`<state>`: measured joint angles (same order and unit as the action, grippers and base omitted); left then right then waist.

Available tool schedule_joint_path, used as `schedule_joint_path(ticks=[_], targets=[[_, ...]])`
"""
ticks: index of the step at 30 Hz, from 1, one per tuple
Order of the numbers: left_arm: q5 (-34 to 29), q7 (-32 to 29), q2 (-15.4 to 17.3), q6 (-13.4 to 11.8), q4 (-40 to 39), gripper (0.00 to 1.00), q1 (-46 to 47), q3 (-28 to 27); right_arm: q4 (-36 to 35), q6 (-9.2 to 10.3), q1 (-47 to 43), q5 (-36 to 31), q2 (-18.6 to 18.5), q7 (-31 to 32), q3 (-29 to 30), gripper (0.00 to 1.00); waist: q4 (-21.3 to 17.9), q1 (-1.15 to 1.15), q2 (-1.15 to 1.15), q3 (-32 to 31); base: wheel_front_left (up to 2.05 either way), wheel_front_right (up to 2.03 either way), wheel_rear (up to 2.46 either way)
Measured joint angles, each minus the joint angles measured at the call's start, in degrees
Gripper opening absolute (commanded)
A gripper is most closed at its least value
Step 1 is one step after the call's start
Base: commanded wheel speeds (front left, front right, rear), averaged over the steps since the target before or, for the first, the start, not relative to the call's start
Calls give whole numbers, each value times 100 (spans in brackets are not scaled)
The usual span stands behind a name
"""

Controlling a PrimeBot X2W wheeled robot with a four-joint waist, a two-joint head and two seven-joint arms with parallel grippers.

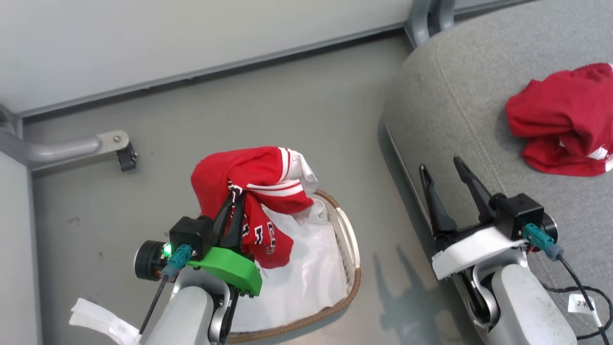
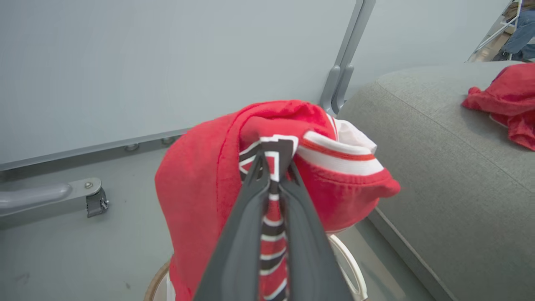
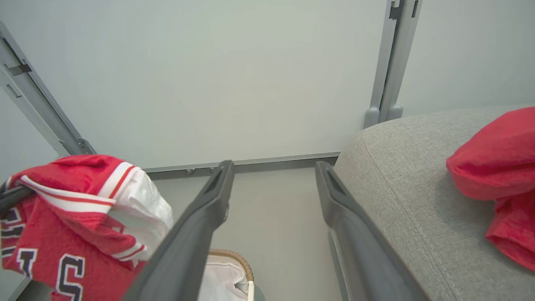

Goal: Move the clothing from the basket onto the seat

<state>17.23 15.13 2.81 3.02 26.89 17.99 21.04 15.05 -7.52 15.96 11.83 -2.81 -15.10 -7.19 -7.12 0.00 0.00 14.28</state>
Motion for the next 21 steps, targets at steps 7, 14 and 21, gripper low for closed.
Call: schedule_joint_path(ticks=[7,14,21], targets=[[76,0,0,0,-867,0,-48,-126,198,0,-335,-8,-2,0,-137,100,192,0,0,-605,0,0,0],[122,0,1,-51,-1196,0,215,73,364,0,-454,-318,-5,0,-682,100,331,0,0,-815,0,0,0],[292,0,0,-108,-1328,0,388,504,490,0,-227,-491,-54,0,-1829,100,548,0,0,-836,0,0,0]])
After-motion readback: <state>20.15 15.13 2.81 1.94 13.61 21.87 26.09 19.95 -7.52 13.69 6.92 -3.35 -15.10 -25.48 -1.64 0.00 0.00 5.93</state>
